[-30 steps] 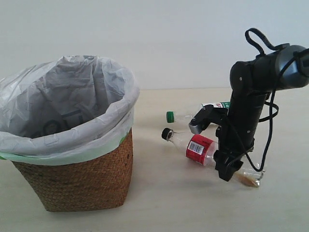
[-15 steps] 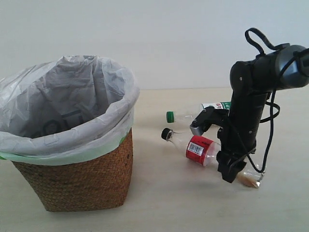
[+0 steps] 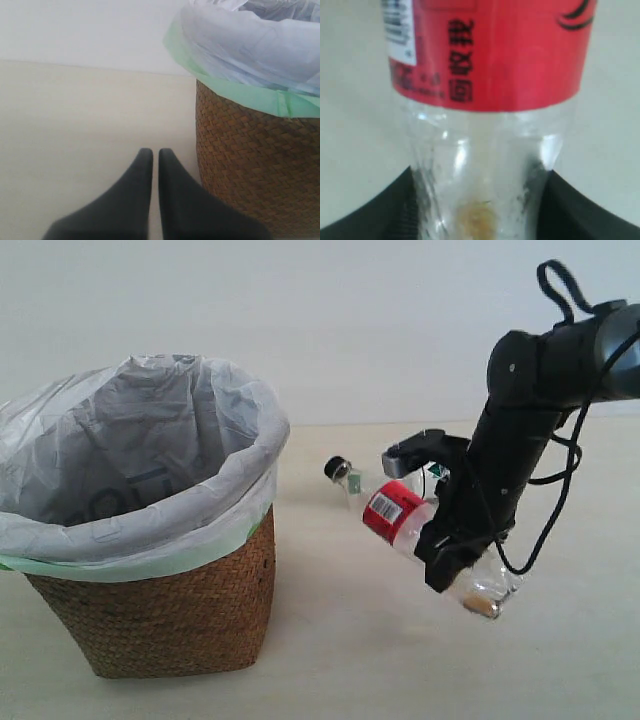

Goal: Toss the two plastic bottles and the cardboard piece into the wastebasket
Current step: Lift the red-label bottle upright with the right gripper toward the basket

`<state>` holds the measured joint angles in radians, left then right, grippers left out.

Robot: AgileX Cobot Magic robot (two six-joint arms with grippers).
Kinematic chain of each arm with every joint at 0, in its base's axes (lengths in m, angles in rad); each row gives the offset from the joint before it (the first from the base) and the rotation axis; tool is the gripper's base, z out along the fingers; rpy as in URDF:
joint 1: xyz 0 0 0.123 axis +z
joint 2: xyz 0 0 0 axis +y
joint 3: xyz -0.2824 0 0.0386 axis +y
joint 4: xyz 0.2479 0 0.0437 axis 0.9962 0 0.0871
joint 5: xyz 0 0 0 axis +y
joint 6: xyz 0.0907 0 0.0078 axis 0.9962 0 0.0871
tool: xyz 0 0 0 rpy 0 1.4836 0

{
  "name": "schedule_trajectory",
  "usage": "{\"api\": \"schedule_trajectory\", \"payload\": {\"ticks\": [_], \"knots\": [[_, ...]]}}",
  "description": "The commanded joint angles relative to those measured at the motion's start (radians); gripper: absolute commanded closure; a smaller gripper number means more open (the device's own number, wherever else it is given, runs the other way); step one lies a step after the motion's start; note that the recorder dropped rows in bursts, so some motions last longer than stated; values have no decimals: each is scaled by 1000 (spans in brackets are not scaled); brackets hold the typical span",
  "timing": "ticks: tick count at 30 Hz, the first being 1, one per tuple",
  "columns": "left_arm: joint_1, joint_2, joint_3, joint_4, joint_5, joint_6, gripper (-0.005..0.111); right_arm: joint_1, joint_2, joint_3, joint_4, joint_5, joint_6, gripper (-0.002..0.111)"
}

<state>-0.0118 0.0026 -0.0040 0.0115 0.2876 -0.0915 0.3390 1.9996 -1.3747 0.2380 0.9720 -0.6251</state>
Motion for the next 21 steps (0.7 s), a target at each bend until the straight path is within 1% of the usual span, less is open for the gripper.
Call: {"api": "schedule_trajectory", "payload": {"ticks": [1, 5, 10, 11, 13, 15, 18, 19, 21], "knots": [[2, -3, 4, 5, -6, -5, 103, -1, -109, 2, 26, -38, 95, 108], [2, -3, 4, 5, -6, -5, 103, -1, -204, 4, 26, -94, 203, 108], [2, -3, 4, 5, -6, -5, 103, 26, -381, 171, 52, -438, 336, 108], [2, -3, 4, 5, -6, -5, 103, 38, -410, 228, 58, -536, 336, 108], [2, -3, 4, 5, -6, -5, 103, 57, -452, 305, 81, -660, 336, 108], [2, -3, 4, 5, -6, -5, 103, 88, -497, 394, 104, -816, 336, 108], [2, -3, 4, 5, -6, -5, 103, 139, -533, 505, 113, -988, 338, 108], [2, -3, 4, 5, -6, -5, 103, 164, -548, 559, 113, -1086, 333, 108], [2, -3, 4, 5, -6, -5, 103, 172, -559, 595, 118, -1149, 348, 108]]}}
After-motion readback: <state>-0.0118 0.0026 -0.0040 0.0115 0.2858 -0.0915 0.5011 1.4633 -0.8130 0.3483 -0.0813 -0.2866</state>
